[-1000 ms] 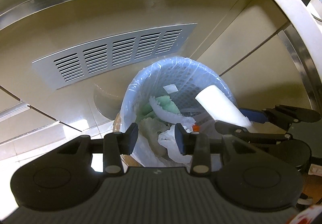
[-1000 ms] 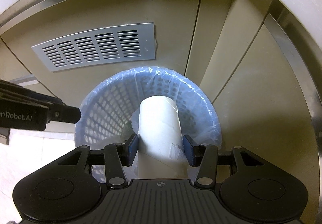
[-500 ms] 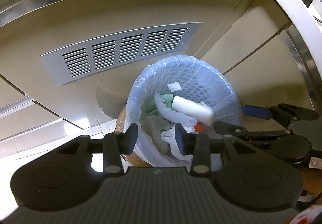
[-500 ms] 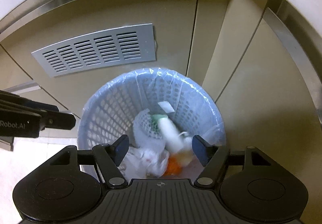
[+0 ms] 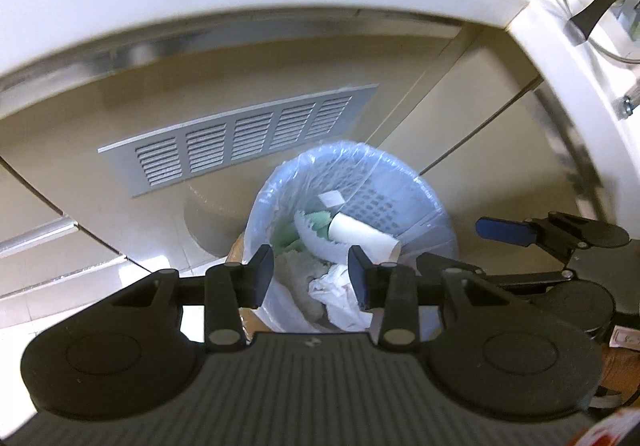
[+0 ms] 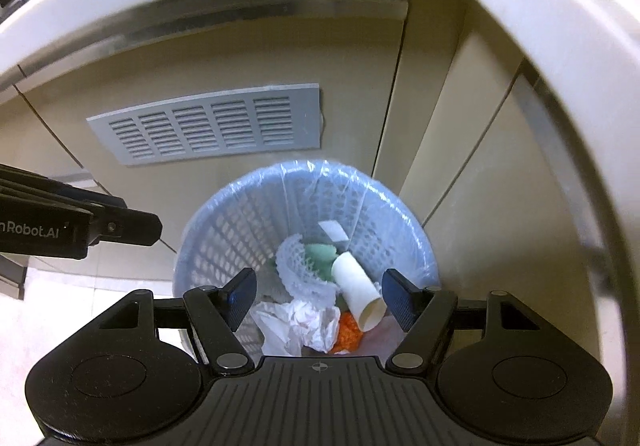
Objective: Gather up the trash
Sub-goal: 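Raise both open tools back up toward the counter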
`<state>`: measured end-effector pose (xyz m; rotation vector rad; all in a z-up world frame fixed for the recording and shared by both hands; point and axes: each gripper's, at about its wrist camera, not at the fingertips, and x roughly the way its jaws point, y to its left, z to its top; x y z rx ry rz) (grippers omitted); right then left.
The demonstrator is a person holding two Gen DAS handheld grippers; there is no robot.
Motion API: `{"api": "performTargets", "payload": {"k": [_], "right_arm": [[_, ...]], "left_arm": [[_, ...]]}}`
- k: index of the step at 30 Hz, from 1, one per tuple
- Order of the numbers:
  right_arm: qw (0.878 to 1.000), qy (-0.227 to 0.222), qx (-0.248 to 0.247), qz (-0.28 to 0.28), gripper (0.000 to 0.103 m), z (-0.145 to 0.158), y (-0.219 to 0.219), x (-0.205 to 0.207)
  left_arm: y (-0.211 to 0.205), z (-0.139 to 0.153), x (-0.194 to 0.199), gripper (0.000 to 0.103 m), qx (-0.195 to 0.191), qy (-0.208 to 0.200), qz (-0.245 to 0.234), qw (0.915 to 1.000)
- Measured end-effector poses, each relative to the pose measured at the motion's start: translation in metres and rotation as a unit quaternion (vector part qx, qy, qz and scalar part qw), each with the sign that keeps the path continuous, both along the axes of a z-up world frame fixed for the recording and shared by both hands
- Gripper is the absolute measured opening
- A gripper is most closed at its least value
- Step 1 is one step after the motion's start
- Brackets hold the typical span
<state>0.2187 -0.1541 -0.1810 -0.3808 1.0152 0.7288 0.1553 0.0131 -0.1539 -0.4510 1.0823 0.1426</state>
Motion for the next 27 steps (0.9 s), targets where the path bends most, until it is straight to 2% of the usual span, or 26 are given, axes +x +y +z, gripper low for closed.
{"api": "performTargets", "payload": {"k": [11,19,27], "right_arm": [[0.998,-0.044,0.038,0.0,0.069,0.065,-0.001,-0.018],[0.989,-0.114,0.089,-0.023,0.069,0.128,-0.006,-0.027],[0.982,-0.144,0.111,-0.057,0.069,0.161,-0.008,-0.011]], "left_arm": [[0.0,0.056,-0.012,0.037,0.01,-0.065,-0.022,0.9976],[0.006,0.109,-0.022,0.037,0.041,-0.132,-0.042,0.9895],[0.028,0.14,-0.009,0.041,0.075,-0.171,-0.046,0.9813]]}}
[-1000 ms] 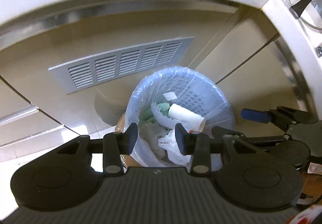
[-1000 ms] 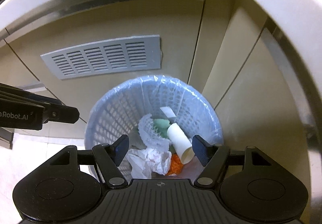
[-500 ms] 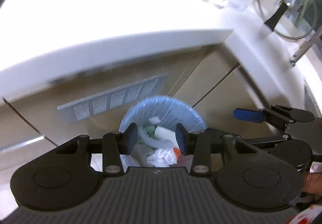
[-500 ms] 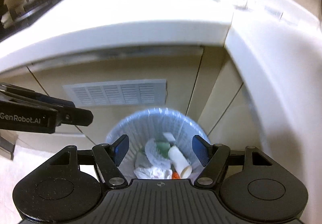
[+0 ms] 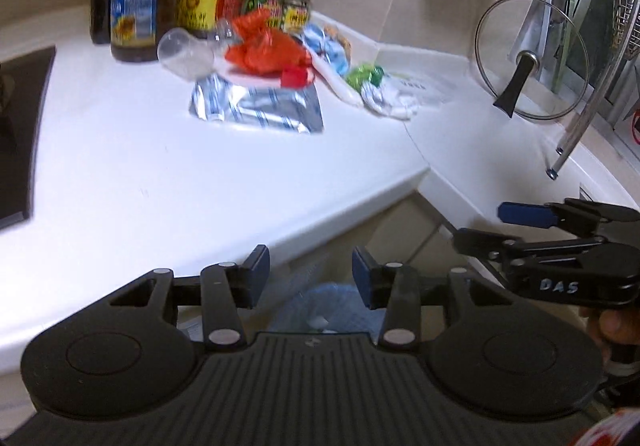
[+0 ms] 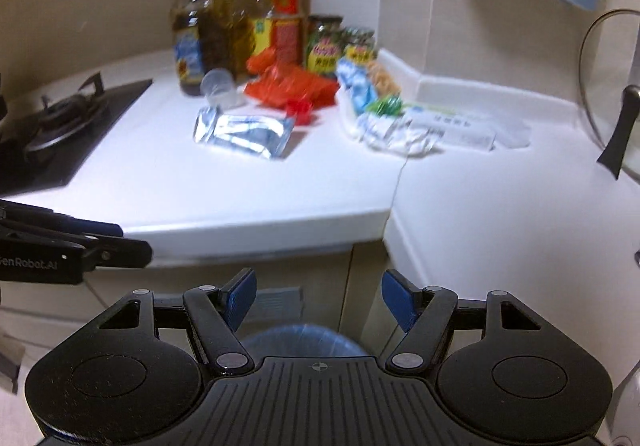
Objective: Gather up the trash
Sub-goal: 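Raise both open tools back up toward the counter, then grasp the silver foil packet with the left tool and lift it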
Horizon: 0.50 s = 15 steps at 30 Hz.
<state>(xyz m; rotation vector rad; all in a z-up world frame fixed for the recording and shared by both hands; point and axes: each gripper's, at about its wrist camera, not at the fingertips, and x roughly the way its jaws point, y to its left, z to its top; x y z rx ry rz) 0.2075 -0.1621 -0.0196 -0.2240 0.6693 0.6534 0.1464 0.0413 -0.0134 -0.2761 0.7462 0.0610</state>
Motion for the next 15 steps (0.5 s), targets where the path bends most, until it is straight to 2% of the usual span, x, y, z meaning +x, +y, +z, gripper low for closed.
{"api": "performTargets", "payload": {"k": [3,6,9,12,15], "right_arm": [[1.0,-0.003,0.0,0.002,0.069,0.003,-0.005,0.015],[1.0,-0.003,-0.003,0.013,0.069,0.005,-0.005,0.035],[0.999,-0.009,0.003,0.031,0.069,0.008,-0.004,0.058],[0.999,-0.012,0.015,0.046,0.069,0.011,-0.002,0.083],[0.997,-0.015,0.026,0.069,0.069,0.012,0.002,0.105]], "left_arm": [[0.009,0.006,0.009,0.041,0.01,-0.005,-0.002,0.9999],[0.013,0.011,0.028,0.043,0.037,-0.005,-0.003,0.9993],[0.018,0.016,0.05,0.052,0.065,-0.005,-0.007,0.9978],[0.021,0.02,0.074,0.054,0.117,0.001,-0.022,0.9929],[0.021,0.021,0.099,0.06,0.184,0.012,-0.059,0.9811]]}}
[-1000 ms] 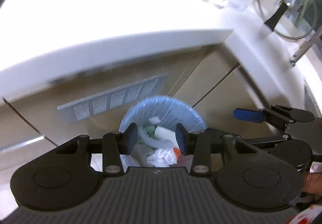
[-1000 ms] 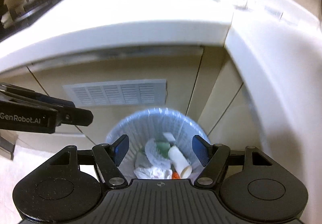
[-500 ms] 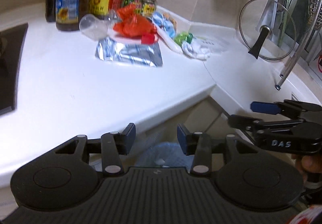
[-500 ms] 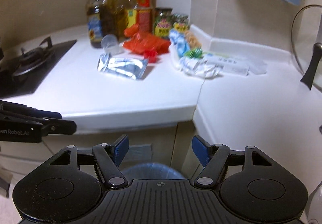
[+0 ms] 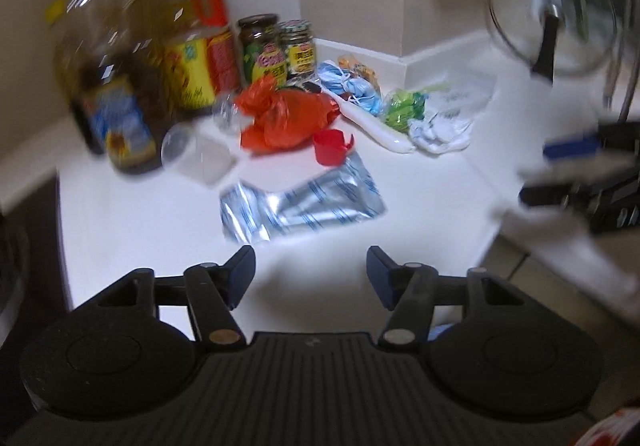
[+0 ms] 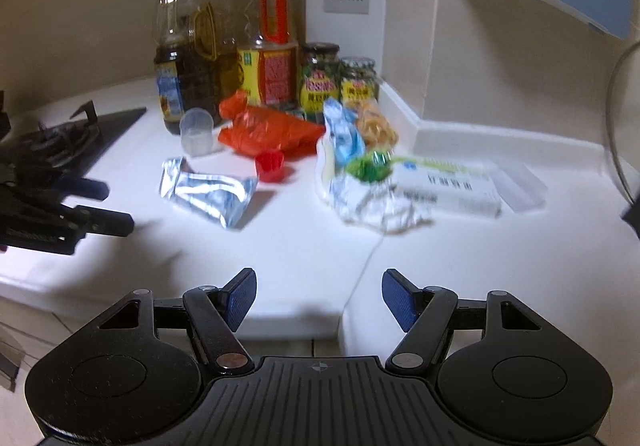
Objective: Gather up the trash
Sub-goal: 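Grasp the silver foil packet with the left tool and lift it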
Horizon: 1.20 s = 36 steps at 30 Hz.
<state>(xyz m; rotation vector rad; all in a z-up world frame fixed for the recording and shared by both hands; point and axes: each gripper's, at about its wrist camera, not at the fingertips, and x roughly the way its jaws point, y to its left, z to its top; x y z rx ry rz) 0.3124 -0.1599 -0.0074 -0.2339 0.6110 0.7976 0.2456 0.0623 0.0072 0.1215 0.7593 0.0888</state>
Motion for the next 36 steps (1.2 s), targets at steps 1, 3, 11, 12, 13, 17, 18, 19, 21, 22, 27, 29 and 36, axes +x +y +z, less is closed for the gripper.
{"api": "performTargets", "payload": {"k": [1,3,11,12,13,17,18,19,21,22,27,29,36], "right_arm": [[1.0,0.001,0.001,0.008,0.069,-0.001,0.002,0.007],[1.0,0.008,0.004,0.021,0.069,-0.004,0.005,0.02],[0.999,0.012,0.021,0.02,0.069,-0.008,0.012,0.039],[1.0,0.012,0.02,0.012,0.069,-0.009,0.013,0.039],[1.0,0.017,0.018,0.002,0.069,-0.011,0.014,0.039],[0.999,0.036,0.018,-0.032,0.069,-0.017,0.019,0.04],[0.998,0.038,0.017,-0.038,0.069,-0.019,0.021,0.04],[0.998,0.041,0.018,-0.044,0.069,-0.02,0.022,0.04],[0.997,0.046,0.019,-0.052,0.069,-0.021,0.027,0.042],[0.997,0.046,0.019,-0.053,0.069,-0.022,0.03,0.043],[0.998,0.041,0.023,-0.04,0.069,-0.02,0.044,0.046],[0.998,0.042,0.023,-0.035,0.069,-0.021,0.049,0.049],[0.999,0.04,0.024,-0.021,0.069,-0.021,0.056,0.049]], "left_arm": [[-0.001,-0.001,0.007,0.061,0.027,0.007,-0.014,0.9995],[-0.003,-0.004,0.02,0.065,0.074,0.027,-0.043,0.996],[-0.001,-0.027,0.075,0.068,0.147,0.089,-0.206,0.9633],[0.002,-0.03,0.083,0.068,0.146,0.098,-0.218,0.9598],[0.005,-0.033,0.092,0.067,0.143,0.112,-0.223,0.9577],[0.027,-0.036,0.118,0.065,0.079,0.147,-0.241,0.956],[0.033,-0.036,0.122,0.059,0.062,0.156,-0.229,0.9588],[0.039,-0.035,0.125,0.051,0.044,0.165,-0.211,0.9625],[0.053,-0.034,0.127,0.044,0.003,0.18,-0.165,0.9698],[0.06,-0.033,0.125,0.044,-0.022,0.185,-0.135,0.9732],[0.072,-0.021,0.099,0.041,-0.1,0.175,-0.092,0.9752],[0.067,-0.02,0.096,0.047,-0.078,0.165,-0.109,0.9773],[0.06,-0.038,0.099,0.055,-0.043,0.193,-0.127,0.972]]}}
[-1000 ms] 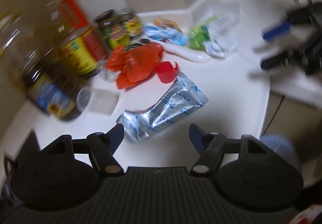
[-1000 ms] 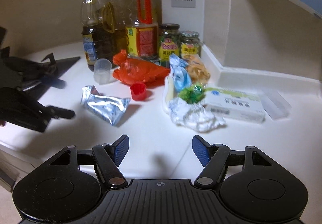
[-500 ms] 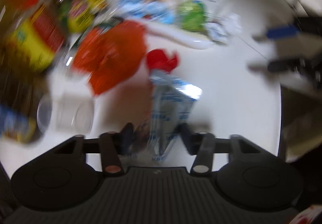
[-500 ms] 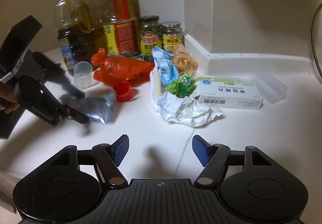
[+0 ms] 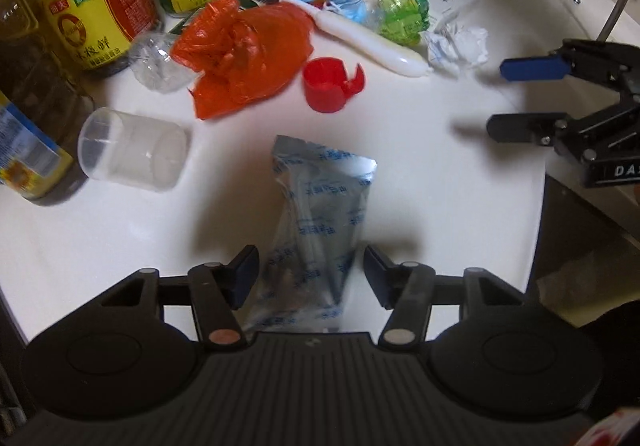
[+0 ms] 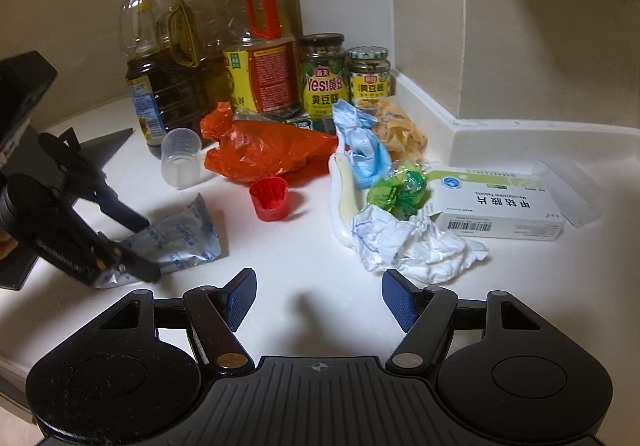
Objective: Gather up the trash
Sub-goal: 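Grasp the silver foil packet with the left tool and lift it, then grasp the small red cup with the right tool while the left tool holds the foil packet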
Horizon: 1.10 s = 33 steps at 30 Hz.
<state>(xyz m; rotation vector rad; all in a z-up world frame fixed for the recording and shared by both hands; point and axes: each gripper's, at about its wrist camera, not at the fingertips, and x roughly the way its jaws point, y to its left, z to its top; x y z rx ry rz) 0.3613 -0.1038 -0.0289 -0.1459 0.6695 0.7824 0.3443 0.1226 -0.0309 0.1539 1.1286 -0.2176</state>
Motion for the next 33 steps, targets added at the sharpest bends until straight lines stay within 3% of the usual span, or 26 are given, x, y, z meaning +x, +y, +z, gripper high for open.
{"api": "performTargets", "payload": {"k": [3,7,15,20,24,27,33], "right_arm": [[1.0,0.005,0.002,0.001,0.069,-0.002,0.003,0.003],[1.0,0.003,0.012,0.013,0.069,0.0,0.018,0.009],[0.998,-0.029,0.007,0.05,0.069,-0.002,0.081,0.032],[0.998,-0.023,-0.025,0.049,0.069,-0.018,0.109,0.049],[0.999,-0.013,-0.03,0.039,0.069,-0.025,0.111,0.057],[0.998,-0.017,-0.022,0.051,0.032,-0.023,0.104,0.056],[0.998,-0.022,-0.007,0.066,0.032,-0.008,0.071,0.03]], "left_arm": [[0.004,0.002,-0.008,0.039,-0.011,-0.007,0.026,0.9996],[0.014,0.01,-0.028,0.038,-0.03,-0.035,0.091,0.9948],[0.028,0.018,-0.066,0.038,-0.088,-0.078,0.207,0.9712],[0.027,0.018,-0.073,0.038,-0.102,-0.093,0.244,0.9599],[0.026,0.018,-0.073,0.038,-0.104,-0.094,0.248,0.9584],[0.022,0.016,-0.072,0.038,-0.101,-0.094,0.249,0.9587],[0.006,0.018,-0.079,0.038,-0.103,-0.096,0.259,0.9556]]}}
